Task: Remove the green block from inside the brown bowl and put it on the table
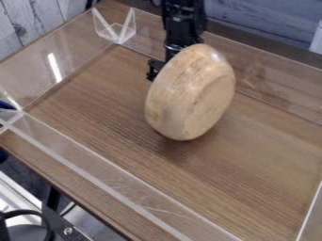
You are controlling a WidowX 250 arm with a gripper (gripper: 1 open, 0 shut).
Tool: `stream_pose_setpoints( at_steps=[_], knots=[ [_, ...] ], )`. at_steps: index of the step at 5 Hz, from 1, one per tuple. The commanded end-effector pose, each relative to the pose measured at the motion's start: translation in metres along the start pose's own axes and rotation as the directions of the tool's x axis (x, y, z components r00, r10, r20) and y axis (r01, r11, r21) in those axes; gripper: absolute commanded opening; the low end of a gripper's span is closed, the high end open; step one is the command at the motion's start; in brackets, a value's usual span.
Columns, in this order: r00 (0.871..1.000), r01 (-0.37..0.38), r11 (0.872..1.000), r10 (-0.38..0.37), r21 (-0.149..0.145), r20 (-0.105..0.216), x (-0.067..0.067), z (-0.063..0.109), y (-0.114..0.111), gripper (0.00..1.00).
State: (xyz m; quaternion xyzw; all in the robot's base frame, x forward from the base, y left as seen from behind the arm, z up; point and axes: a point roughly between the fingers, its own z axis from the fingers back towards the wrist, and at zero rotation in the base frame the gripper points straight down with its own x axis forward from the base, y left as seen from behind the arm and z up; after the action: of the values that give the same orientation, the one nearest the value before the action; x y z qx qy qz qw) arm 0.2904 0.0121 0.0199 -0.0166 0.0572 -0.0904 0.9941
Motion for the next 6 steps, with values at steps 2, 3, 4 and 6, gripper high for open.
stream_pose_setpoints(
  at_steps=[2, 3, 4, 6],
  knots=[
    [0.999, 0.028, 1.000, -0.028, -0.004, -0.027, 0.008, -0.004, -0.017, 0.00],
    [0.999, 0.032, 0.999, -0.032, -0.004, -0.034, 0.012, -0.003, -0.017, 0.00],
    [0.999, 0.031, 1.000, -0.031, -0.005, -0.039, 0.015, -0.004, -0.016, 0.00],
    [0.999, 0.024, 1.000, -0.025, -0.009, -0.047, 0.018, -0.003, -0.012, 0.00]
  ],
)
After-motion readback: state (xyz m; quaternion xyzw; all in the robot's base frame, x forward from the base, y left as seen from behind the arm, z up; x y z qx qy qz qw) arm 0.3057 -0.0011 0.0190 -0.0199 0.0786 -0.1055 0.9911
